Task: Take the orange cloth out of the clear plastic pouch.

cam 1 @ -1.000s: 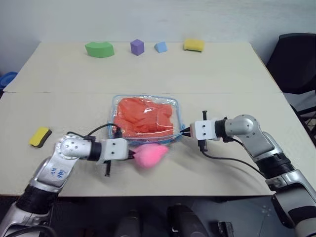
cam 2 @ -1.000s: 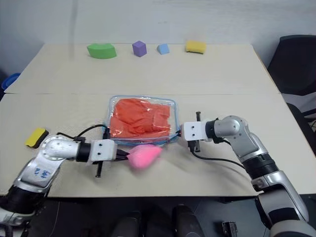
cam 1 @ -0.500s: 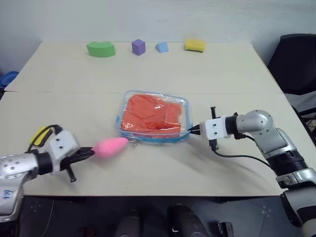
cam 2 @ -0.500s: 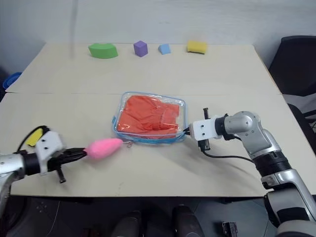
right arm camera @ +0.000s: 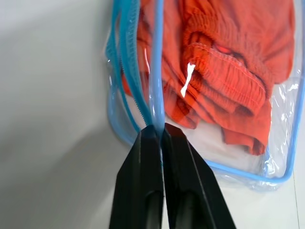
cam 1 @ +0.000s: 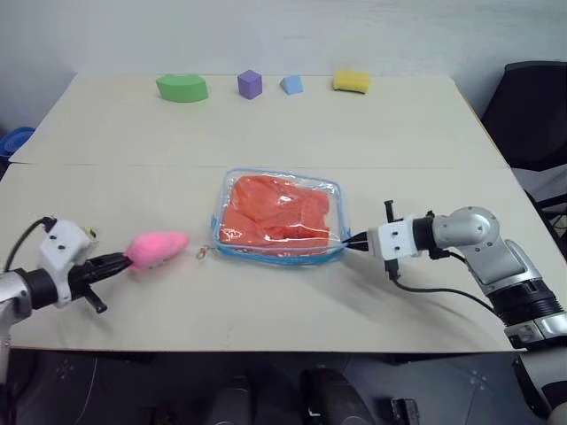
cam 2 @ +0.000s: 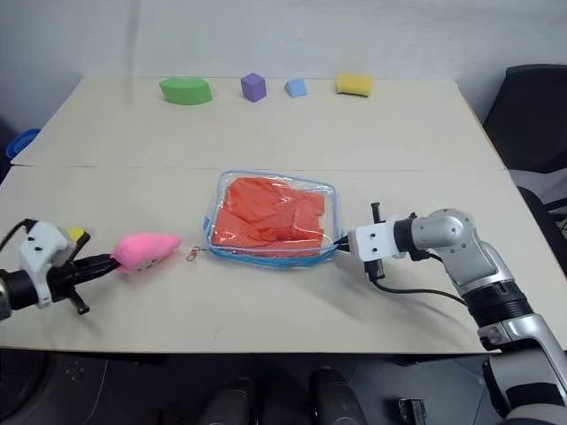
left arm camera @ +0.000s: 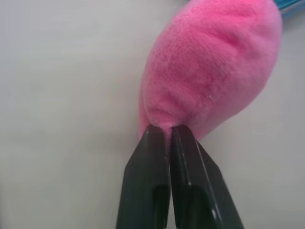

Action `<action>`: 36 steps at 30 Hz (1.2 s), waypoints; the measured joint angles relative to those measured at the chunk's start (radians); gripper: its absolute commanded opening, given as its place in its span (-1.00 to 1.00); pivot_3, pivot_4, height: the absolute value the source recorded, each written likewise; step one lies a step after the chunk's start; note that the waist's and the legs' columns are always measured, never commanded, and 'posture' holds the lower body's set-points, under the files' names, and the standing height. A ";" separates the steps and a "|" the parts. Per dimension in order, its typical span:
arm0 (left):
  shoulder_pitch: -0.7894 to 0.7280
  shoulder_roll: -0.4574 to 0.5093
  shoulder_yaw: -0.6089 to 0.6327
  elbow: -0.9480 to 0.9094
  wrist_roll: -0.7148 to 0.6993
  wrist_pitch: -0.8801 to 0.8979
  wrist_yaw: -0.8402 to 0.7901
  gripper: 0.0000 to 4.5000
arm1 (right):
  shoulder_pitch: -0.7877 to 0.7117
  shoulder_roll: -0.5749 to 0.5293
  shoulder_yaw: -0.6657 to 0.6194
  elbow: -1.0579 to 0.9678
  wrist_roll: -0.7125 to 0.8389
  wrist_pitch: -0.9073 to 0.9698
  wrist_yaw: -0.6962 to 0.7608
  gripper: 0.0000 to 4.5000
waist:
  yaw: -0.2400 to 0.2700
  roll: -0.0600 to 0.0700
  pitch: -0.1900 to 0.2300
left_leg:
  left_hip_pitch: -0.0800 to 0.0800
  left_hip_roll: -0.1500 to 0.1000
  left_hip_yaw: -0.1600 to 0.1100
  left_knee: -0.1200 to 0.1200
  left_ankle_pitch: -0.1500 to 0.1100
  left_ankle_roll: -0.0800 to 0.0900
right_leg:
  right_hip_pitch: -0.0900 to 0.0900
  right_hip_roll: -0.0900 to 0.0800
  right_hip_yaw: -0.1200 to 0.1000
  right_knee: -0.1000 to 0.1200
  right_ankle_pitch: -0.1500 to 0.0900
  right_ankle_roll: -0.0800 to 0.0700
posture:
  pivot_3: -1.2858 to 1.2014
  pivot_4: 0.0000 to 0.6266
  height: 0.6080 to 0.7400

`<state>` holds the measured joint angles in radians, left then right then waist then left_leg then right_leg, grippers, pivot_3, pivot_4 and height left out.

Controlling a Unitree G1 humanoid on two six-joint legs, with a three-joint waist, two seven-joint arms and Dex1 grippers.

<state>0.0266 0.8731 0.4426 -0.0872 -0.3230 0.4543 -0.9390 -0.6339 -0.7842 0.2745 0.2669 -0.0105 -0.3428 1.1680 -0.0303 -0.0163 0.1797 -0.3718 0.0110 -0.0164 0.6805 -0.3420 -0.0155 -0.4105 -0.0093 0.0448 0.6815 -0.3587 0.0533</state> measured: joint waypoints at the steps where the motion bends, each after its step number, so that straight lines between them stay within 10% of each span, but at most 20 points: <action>1: 0.000 -0.003 -0.012 -0.001 -0.005 0.007 0.002 -0.42 | 0.009 0.000 -0.010 -0.016 0.007 0.020 0.005 -0.40 | 0.000 0.000 0.000 | 0.000 0.000 0.000 0.000 0.000 0.000 | 0.000 0.000 0.000 0.000 0.000 0.000 | 0.03 -0.52 1.00; 7: 0.030 -0.006 0.011 -0.021 -0.072 0.084 -0.003 0.40 | 0.096 -0.029 -0.065 -0.151 0.104 0.182 0.039 0.50 | 0.001 0.000 0.000 | 0.000 0.000 0.000 -0.001 0.000 0.000 | 0.000 0.000 0.000 0.000 0.000 0.000 | 0.03 -0.52 1.00; 9: 0.029 -0.005 0.073 -0.021 -0.143 0.150 -0.021 0.41 | 0.130 -0.046 -0.109 -0.211 0.153 0.264 0.039 0.79 | 0.001 0.000 0.000 | 0.000 0.001 -0.001 -0.001 0.000 0.000 | 0.000 0.000 0.000 0.000 0.000 0.000 | 0.03 -0.52 1.00; 16: -0.166 0.144 0.203 -0.032 -0.344 0.355 -0.041 0.41 | 0.245 -0.110 -0.240 -0.463 0.368 0.559 0.057 0.79 | 0.004 0.000 0.000 | 0.000 -0.001 -0.002 0.000 0.000 0.000 | 0.002 -0.002 -0.001 -0.002 0.000 0.000 | 0.03 -0.52 1.00; 27: -0.545 0.064 -0.589 -0.126 0.111 -0.208 -0.131 0.41 | 0.306 -0.125 -0.308 -0.729 0.596 0.901 -0.036 0.79 | -0.001 0.000 0.000 | 0.000 -0.001 0.001 -0.002 0.001 -0.003 | 0.000 0.002 0.001 -0.001 0.000 0.000 | 0.03 -0.52 1.00; 36: -0.615 -0.015 -0.728 0.161 0.367 -0.557 -0.160 0.33 | 0.380 -0.117 -0.330 -0.820 0.627 0.955 -0.140 0.80 | 0.009 0.000 0.000 | -0.002 -0.001 0.000 0.001 0.000 0.000 | 0.000 0.001 0.001 -0.001 0.000 0.000 | 0.03 -0.52 1.00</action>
<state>-0.5882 0.8582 -0.2852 0.0734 0.0438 -0.1031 -1.0993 -0.2544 -0.9008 -0.0551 -0.5533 0.6165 0.6125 1.0275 -0.0211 -0.0162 0.1800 -0.3737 0.0103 -0.0162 0.6818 -0.3419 -0.0158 -0.4109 -0.0083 0.0460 0.6805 -0.3586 0.0535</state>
